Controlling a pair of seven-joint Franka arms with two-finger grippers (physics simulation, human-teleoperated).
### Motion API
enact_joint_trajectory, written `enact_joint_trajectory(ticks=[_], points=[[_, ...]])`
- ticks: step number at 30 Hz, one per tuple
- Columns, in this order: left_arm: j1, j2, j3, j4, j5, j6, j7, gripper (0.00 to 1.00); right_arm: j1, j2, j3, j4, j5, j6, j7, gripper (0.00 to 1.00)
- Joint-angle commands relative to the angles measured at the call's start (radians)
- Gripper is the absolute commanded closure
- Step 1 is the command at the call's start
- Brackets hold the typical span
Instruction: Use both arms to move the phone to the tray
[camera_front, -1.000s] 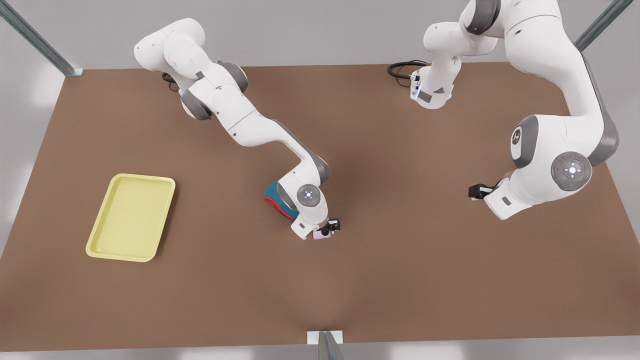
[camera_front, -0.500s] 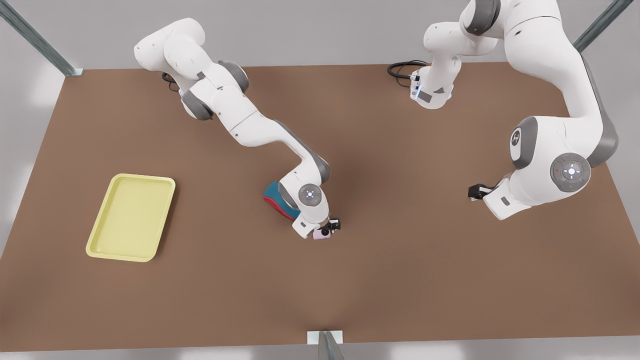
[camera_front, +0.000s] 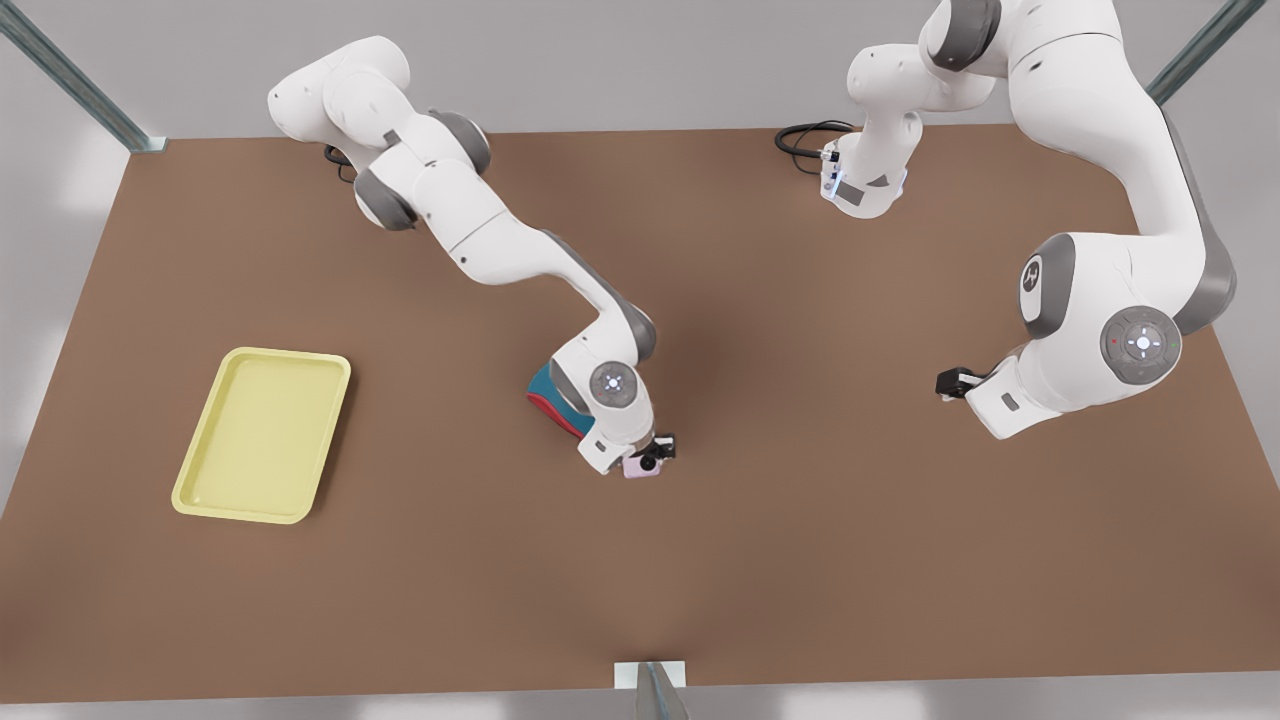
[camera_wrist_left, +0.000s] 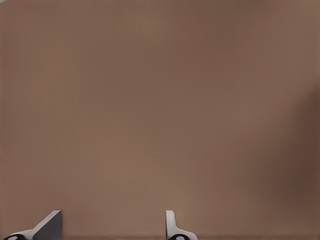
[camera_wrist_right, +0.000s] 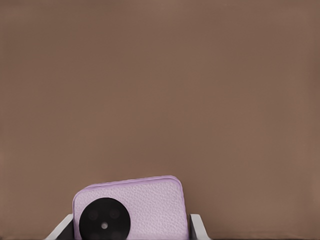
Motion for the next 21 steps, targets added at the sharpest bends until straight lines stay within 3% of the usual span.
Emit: enact_joint_trajectory(ticks=[1, 4, 10, 14, 21], points=[[0.0, -0.002, 0.0, 0.001, 0.001, 0.0, 0.01, 0.0, -0.022, -0.041, -0.001, -0.016, 0.0, -0.054, -0.051, 0.23], [-0.003, -0.008, -0.002, 0.001, -0.002, -0.003, -0.018, 0.0, -0.12, -0.135, 0.009, -0.049, 0.016, -0.143, -0.222, 0.22], [-0.005, -0.008, -0.005, 0.001, -0.002, -0.003, -0.029, 0.0, -0.403, -0.408, 0.023, -0.497, 0.002, -0.097, -0.718, 0.22], [-0.005, -0.005, -0.006, 0.001, -0.004, -0.003, -0.03, 0.0, -0.734, -0.485, 0.204, -0.727, -0.132, 0.046, -0.92, 0.22], [-0.005, -0.005, -0.008, 0.001, -0.004, -0.003, -0.03, 0.0, -1.035, -0.543, 0.249, -0.841, -0.208, 0.067, -1.275, 0.22]])
